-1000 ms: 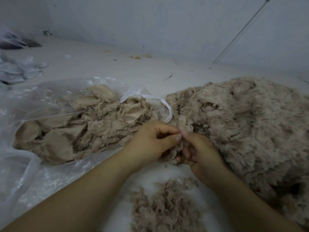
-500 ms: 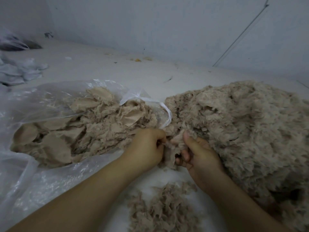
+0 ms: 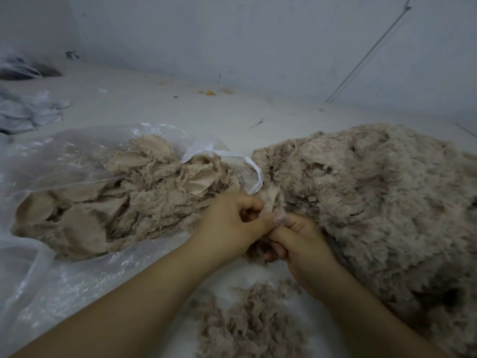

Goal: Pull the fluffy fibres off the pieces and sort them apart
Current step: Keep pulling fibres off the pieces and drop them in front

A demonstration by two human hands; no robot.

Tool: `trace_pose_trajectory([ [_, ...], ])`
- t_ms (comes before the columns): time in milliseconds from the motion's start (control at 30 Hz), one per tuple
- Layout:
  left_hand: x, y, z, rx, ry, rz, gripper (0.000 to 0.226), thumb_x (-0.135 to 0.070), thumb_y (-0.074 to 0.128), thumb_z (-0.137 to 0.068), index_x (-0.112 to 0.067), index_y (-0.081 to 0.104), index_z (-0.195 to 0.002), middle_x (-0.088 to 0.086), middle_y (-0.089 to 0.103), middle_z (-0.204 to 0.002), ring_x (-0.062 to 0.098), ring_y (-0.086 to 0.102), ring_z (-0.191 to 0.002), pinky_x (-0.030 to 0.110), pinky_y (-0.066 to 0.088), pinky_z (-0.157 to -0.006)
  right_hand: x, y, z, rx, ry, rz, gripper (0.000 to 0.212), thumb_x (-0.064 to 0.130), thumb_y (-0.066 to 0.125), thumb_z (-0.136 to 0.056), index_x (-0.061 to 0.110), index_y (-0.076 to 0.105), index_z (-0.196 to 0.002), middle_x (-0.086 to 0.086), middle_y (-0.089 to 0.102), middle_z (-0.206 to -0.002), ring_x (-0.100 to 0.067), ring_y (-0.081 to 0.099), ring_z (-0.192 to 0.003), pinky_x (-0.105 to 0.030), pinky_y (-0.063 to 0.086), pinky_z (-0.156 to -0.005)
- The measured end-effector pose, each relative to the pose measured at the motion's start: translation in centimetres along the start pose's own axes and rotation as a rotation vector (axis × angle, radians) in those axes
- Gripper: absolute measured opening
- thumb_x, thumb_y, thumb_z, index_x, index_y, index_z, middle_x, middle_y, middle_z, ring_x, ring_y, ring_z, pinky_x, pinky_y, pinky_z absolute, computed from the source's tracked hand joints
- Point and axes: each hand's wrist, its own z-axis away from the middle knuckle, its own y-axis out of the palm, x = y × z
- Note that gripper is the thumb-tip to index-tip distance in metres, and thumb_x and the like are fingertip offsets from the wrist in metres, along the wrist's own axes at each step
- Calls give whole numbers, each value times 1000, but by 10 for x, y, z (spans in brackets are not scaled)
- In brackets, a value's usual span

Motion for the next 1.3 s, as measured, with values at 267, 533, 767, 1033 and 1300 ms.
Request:
trace_pose_trajectory([
  [267, 0, -3, -2, -105, -206, 430, 34, -20, 76, -79, 6, 57, -67, 20, 55, -64, 24, 47, -54, 29, 41, -49, 2, 0, -3, -97, 70, -110, 37, 11, 44, -98, 6, 68, -70, -3, 36, -42, -11, 36, -36, -28, 46, -43],
  [533, -2, -4, -2, -4, -250, 385, 30, -11, 64, -92, -8, 61, -62, 9, 55, -57, 17, 47, -50, 23, 39, -47, 6, 1, 2, -33, 0, -96, 22, 29, 65, -77, 11, 67, -90, 9, 55, -49, -1, 48, -40, -20, 46, -44],
  [767, -6, -3, -1, -34, -213, 315, 45, -34, 77, -78, 4, 53, -71, 10, 47, -60, 19, 40, -53, 27, 33, -49, 4, 2, 2, -58, 7, -72, 20, 16, 64, -85, 19, 75, -69, 4, 65, -56, -3, 56, -49, -18, 48, -48],
  [1033, 2, -4, -6, -130, -299, 371, 32, -13, 56, -98, 17, 58, -88, 33, 59, -68, 25, 55, -55, 32, 47, -53, 5, 0, 1, -110, 35, -119, 10, 27, 69, -67, 21, 71, -60, 6, 48, -43, -4, 45, -41, -20, 47, -46],
  [1300, 1, -4, -4, -99, -376, 408, 40, -19, 52, -99, -5, 59, -63, 5, 52, -54, 12, 42, -42, 23, 34, -45, 6, 2, 3, -139, 49, -93, 33, 12, 58, -93, 17, 74, -64, 5, 63, -55, -1, 49, -39, -19, 48, -46],
])
